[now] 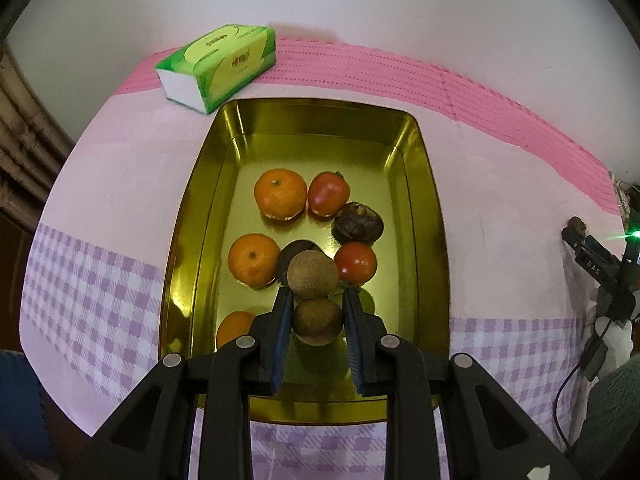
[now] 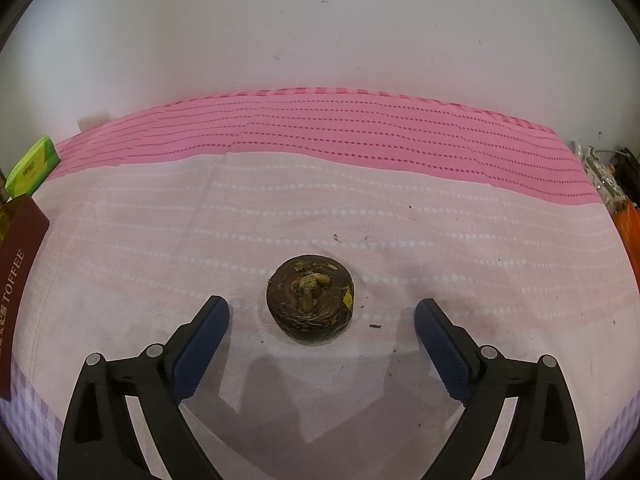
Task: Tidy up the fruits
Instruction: 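Carry the olive-green fruits into the tin with the left tool and open it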
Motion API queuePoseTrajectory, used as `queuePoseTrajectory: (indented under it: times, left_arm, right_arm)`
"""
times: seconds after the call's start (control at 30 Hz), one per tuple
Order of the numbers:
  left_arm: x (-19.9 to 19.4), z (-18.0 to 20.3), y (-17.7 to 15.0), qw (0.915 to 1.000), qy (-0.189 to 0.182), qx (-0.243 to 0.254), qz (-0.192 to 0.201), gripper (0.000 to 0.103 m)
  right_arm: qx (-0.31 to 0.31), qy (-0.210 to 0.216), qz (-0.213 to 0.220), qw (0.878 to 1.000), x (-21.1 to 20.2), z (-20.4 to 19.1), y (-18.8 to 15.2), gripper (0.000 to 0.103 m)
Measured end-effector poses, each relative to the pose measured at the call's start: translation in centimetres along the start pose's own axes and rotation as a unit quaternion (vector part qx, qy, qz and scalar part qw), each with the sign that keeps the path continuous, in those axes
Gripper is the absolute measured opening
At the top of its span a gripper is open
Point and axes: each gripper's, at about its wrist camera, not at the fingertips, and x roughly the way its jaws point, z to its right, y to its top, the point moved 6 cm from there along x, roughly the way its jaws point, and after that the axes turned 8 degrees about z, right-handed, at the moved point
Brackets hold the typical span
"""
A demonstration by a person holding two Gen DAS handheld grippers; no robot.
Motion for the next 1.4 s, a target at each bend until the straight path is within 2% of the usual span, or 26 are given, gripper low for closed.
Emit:
queuePoseTrajectory:
  times: [0.73,1.17,1.4]
  left_arm:
    - [1.4,-1.0,-3.8,0.9994,-0.009,-0.006,-0.031,0.022]
    - [3.5,-0.7,-4.6,0.9990,-0.007,-0.002,-0.044,0.022]
    - [4.1,-0.3,-4.7,0.9993,-0.002,0.009,-0.035,0.022]
  right_arm:
    - [0.001,0.001,-0.004,1.000,0.3,0.0,-0.2,0.102]
    - [0.003,-0.002,-0.009,1.000,0.3,-0.2,-0.2,0.103]
    - [0.005,-0.001,-0.013,1.000,0.4,-0.1,-0.1,0.103]
